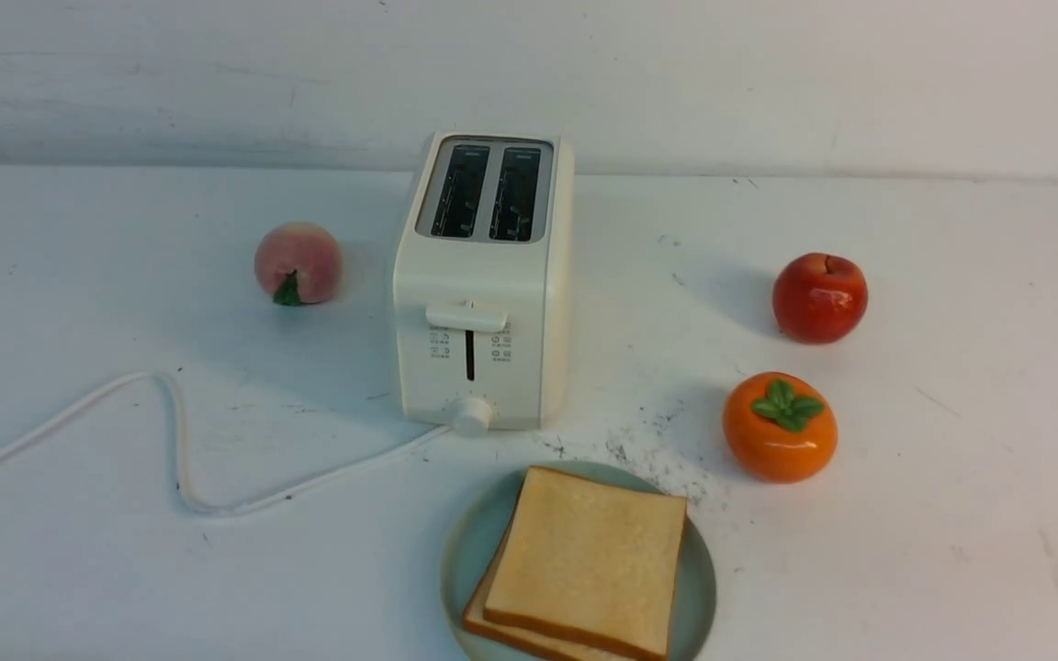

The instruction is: Take toasted bread from bread machine on white table place on plate.

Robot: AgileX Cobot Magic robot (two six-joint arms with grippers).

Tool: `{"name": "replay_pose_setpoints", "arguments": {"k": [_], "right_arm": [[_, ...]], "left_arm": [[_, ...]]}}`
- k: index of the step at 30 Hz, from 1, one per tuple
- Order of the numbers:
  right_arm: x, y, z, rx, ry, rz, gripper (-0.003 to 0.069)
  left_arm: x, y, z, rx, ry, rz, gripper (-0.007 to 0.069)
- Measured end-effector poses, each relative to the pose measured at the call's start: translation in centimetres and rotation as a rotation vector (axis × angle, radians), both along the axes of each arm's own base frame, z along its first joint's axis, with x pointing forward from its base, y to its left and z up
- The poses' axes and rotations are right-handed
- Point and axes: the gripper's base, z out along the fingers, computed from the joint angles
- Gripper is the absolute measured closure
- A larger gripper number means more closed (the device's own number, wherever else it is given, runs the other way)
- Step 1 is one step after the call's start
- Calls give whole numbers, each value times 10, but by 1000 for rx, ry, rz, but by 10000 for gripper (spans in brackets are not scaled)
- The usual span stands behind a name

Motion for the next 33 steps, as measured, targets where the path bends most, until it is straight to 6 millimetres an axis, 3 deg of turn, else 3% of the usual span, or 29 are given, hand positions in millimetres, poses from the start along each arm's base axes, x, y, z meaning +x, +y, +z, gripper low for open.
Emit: {"name": "replay_pose_setpoints", "arguments": {"k": [19,23,27,28,30,31,33], "right_arm": [[0,0,-1,-3,9,0,562],[4,-1,-22,-22,76,-42,557],[14,-5,-64,-52,220,-141,552],[16,-7,-84,-61,281,-177,552],[18,-8,-99,-68,329,-200,552],[17,-11,-120,-79,422,-234,550],[13,-13,-133,-92,522,-256,547]], "left_arm": [[0,0,0,0,0,0,577],[0,0,0,0,0,0,571],[0,0,0,0,0,0,568],[0,0,0,0,0,0,567],[0,0,0,0,0,0,565],[0,0,0,0,1,0,564],[0,0,0,0,1,0,560]]}}
